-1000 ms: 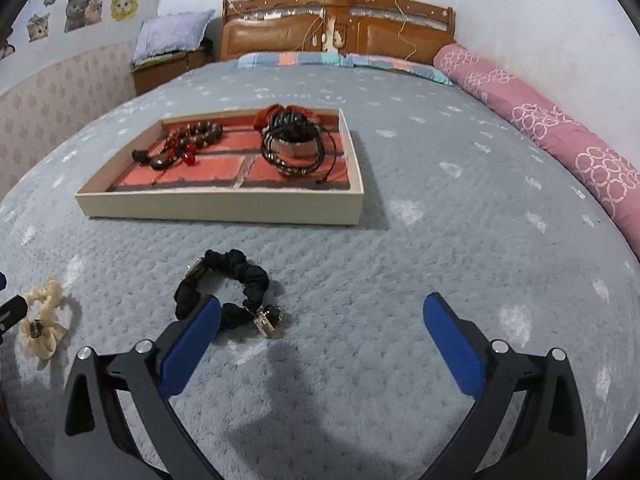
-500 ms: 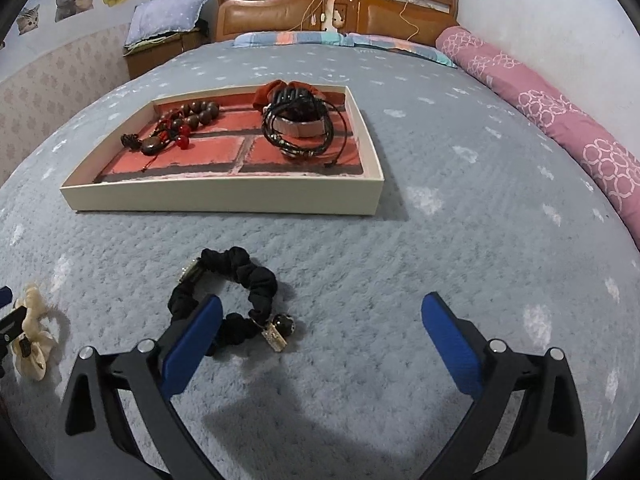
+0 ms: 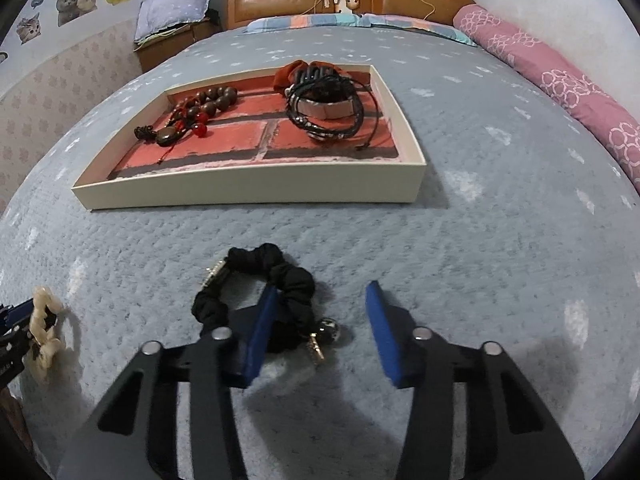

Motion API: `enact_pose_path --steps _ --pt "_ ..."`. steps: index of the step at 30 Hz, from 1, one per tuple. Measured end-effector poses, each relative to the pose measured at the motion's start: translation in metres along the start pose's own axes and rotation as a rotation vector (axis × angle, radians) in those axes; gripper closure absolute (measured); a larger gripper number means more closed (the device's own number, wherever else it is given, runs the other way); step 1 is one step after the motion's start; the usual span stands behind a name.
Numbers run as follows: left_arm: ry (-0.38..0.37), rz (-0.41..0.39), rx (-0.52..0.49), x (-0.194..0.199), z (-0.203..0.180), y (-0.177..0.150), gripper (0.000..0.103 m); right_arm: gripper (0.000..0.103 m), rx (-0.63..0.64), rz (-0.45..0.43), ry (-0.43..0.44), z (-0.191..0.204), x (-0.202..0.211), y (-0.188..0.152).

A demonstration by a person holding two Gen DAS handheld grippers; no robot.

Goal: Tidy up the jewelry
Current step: 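Grasp the cream scrunchie with the left tool while the right tool grasps the black scrunchie, then carry both scrunchies into the tray and open both tools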

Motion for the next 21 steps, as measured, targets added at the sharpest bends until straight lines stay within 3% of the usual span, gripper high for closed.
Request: enact_pose_path --steps 4,10,21 --pt "-0.024 0.014 0.015 -0.004 0.000 0.004 0.092 0.076 0.014 0.002 0.008 0.005 -0.001 0.001" --pt "-0.019 0.004 0.003 -0.004 -0.004 0.006 0.094 0.091 0.045 0.000 -0.014 0.008 0.001 0.002" --pt "-0.027 -0.050 -0.008 0.015 -0.010 0.023 0.095 0.094 0.037 -0.081 0.000 0.003 0.024 0.012"
Point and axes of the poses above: each gripper's, at about its wrist camera, not at the fingertips, and x roughly against the way its jaws point, z to its left, y to its top, the point moved 6 cm from there along -x, roughly the way its jaws point, and after that the axes turned 9 degrees about x, right-handed, at the moved point
